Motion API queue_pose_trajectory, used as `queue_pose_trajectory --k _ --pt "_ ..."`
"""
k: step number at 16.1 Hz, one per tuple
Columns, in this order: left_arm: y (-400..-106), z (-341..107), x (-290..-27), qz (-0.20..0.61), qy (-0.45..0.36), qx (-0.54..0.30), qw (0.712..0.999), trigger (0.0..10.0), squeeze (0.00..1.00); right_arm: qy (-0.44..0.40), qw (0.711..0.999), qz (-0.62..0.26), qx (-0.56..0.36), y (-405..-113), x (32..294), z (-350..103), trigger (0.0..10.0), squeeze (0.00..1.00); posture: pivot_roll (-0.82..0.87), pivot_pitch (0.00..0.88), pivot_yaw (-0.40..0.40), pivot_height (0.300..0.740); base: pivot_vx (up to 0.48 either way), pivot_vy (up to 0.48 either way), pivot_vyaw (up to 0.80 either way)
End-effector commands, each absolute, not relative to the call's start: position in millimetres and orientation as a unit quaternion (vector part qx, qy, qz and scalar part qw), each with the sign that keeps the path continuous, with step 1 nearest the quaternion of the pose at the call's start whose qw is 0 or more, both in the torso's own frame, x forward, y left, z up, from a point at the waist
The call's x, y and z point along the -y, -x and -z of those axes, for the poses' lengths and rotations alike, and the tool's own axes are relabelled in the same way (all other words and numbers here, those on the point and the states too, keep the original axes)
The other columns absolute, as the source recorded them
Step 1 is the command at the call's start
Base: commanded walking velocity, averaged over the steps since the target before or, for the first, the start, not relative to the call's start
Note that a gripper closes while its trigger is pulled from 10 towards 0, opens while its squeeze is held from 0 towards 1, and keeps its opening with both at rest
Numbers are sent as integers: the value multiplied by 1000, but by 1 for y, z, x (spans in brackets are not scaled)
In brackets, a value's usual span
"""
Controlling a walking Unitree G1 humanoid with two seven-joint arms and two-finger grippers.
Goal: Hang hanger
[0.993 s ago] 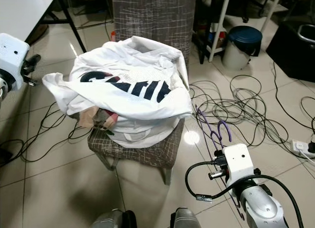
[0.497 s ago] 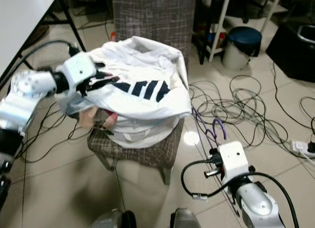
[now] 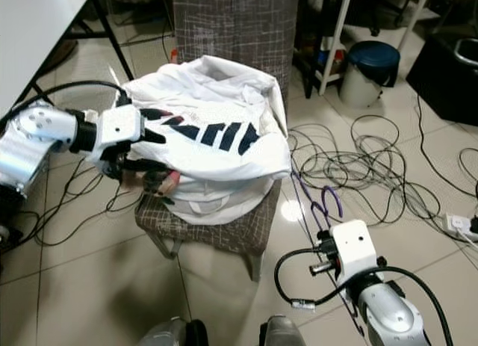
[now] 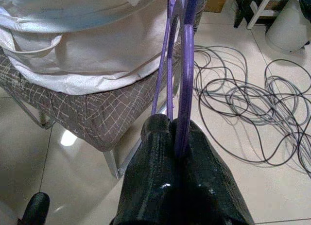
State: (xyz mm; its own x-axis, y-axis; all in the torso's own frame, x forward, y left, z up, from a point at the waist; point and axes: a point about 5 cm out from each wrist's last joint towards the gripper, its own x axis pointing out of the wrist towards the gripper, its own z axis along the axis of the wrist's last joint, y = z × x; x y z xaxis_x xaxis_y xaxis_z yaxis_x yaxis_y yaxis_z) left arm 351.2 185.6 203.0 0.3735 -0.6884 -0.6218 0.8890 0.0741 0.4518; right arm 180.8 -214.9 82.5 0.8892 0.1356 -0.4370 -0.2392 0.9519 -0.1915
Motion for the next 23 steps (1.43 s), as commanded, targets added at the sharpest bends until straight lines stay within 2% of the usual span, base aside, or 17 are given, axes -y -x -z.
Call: queue_pose_trajectory --k 1,4,6,12,14,15,16,17,18,23 --pt "-354 -203 -191 533 -441 -134 710 10000 0 123 966 -102 -205 -181 213 -87 10000 0 -161 104 107 740 0 0 0" --pt "-364 -194 -186 492 -490 -116 710 10000 0 124 966 -104 -204 -182 213 -87 10000 0 -165 100 106 740 0 0 0" --pt "-369 -192 -180 470 -502 -90 720 10000 0 124 966 -104 -203 -181 213 -88 10000 0 -170 100 108 740 0 0 0" --pt "-370 -183 -184 486 -523 -117 690 9922 0 124 965 -102 -206 -178 215 -89 10000 0 -176 106 108 740 0 0 0" --pt "-370 -180 -186 484 -525 -127 688 5294 0 124 964 -107 -208 -178 214 -88 10000 0 -174 106 105 740 0 0 0" --pt "-371 -177 -188 477 -530 -134 689 3373 0 122 962 -122 -210 -178 212 -88 10000 0 -177 108 102 740 0 0 0" --pt "-371 -176 -189 476 -531 -135 688 3373 0 122 962 -126 -210 -177 211 -89 10000 0 -177 109 101 740 0 0 0" --pt "-372 -176 -189 471 -533 -135 690 1255 0 123 961 -129 -210 -177 211 -89 10000 0 -179 109 99 740 0 0 0" --pt "-373 -175 -190 466 -534 -138 692 0 0 125 961 -130 -211 -177 211 -89 10000 0 -179 110 96 740 0 0 0" --pt "-376 -170 -190 444 -539 -135 703 0 0 129 959 -135 -213 -176 211 -90 10000 0 -182 116 93 740 0 0 0"
